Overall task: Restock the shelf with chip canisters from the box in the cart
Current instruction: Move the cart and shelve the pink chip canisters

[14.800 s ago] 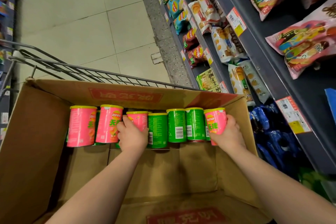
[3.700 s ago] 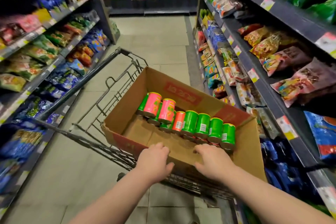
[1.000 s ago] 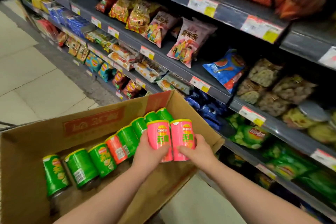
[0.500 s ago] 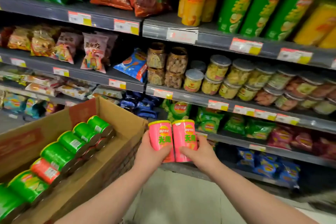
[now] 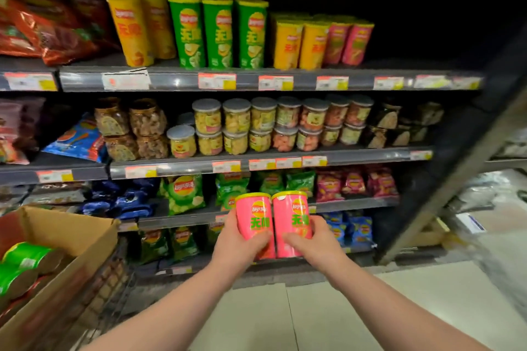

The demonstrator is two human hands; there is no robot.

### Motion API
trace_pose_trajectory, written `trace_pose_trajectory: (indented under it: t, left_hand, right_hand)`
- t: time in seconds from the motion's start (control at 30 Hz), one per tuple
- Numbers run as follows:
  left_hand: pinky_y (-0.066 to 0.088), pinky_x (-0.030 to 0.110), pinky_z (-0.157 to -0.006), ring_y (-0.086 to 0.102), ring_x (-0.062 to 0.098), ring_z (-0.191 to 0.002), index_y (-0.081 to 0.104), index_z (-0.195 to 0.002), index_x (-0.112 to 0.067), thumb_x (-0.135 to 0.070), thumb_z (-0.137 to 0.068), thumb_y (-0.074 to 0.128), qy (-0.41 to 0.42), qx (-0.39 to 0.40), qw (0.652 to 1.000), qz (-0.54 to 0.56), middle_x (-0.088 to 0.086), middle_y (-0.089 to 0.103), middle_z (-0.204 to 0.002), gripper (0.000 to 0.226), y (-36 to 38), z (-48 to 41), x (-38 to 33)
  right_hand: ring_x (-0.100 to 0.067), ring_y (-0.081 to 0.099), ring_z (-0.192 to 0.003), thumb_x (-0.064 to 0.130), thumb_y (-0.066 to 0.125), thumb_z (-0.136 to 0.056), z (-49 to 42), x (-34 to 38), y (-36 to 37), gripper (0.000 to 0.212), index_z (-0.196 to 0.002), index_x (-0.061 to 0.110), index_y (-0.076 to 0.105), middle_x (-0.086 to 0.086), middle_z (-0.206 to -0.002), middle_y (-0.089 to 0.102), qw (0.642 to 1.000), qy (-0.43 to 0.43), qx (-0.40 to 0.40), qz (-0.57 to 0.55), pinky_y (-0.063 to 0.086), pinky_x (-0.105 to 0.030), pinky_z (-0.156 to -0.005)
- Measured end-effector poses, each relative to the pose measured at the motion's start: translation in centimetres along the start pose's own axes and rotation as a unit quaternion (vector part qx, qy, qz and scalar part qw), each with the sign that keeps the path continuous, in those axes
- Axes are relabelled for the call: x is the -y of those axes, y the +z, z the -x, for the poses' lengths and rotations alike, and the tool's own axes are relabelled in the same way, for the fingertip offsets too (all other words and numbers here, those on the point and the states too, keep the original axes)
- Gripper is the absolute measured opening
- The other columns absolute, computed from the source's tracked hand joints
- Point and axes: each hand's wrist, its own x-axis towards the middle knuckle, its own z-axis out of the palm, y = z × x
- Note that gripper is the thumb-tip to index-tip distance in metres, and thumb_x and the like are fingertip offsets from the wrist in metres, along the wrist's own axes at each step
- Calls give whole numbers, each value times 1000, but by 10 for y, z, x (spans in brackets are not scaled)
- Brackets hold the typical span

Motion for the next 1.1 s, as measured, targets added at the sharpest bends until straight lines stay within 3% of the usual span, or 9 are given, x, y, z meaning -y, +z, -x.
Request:
trace_pose_trajectory:
  t: [0.07,0.17,0.33,0.5,0.6,0.73,0.87,1.03,1.1]
  left_hand:
    - [46,24,-68,56,1,-82,33,-111,-39,-22,-77,73,16,14,1000,2,-19,53,-89,55,14,2,-10]
    - [46,27,-74,57,2,-83,34,-113,-38,-21,-77,74,37,30,999,-1,-19,54,-92,56,32,1,-27]
    - [47,28,-78,58,4,-88,36,-120,-35,-21,-78,74,70,75,995,-12,-15,57,-97,59,62,-5,-54]
    - [45,16,-65,56,-3,-86,34,-121,-37,-22,-79,74,93,123,988,1,-14,58,-102,61,99,-23,-79]
    - [47,25,-78,58,3,-91,37,-131,-32,-22,-78,75,101,147,984,12,-11,58,-105,66,123,-38,-97]
    - [48,30,-83,60,12,-98,37,-136,-28,-24,-77,76,111,166,980,18,-3,60,-116,71,149,-65,-123]
    - [50,30,-82,61,6,-94,33,-120,-39,-25,-77,76,128,171,976,44,-13,58,-105,62,161,-98,-144]
    - [50,26,-79,61,6,-96,32,-129,-38,-25,-77,77,151,152,974,75,-12,59,-110,69,163,-137,-172]
    - [48,18,-71,60,2,-93,33,-121,-42,-24,-77,76,167,136,973,80,-15,58,-107,64,161,-151,-181]
  right_hand:
    - [-7,60,-89,27,73,-78,4,-5,-15,50,-115,23,40,11,-96,58,1000,3,-11,-25,48,-26,-80]
    - [-5,60,-89,27,73,-79,8,-10,-38,52,-120,22,41,11,-98,59,998,-1,-33,-52,48,-22,-74]
    - [-9,62,-92,28,73,-77,8,-17,-74,47,-114,22,44,10,-98,61,993,1,-83,-80,52,-34,-88]
    - [0,58,-84,23,72,-80,0,-19,-113,43,-109,25,40,14,-93,57,986,-10,-129,-109,45,-16,-65]
    - [1,57,-83,21,72,-81,-13,-19,-138,43,-109,24,40,14,-93,57,980,-12,-159,-118,44,-14,-62]
    - [-1,58,-85,22,73,-80,-37,-13,-170,44,-109,26,40,13,-95,58,975,-20,-194,-110,47,-19,-68]
    - [0,58,-87,25,74,-79,-69,5,-193,47,-113,24,41,15,-96,58,974,-48,-202,-94,47,-20,-71]
    - [1,60,-85,24,74,-80,-113,35,-212,50,-119,23,42,14,-98,60,977,-85,-178,-78,46,-14,-63]
    - [1,60,-86,24,73,-81,-130,49,-217,48,-116,26,41,15,-99,59,977,-105,-173,-69,46,-15,-64]
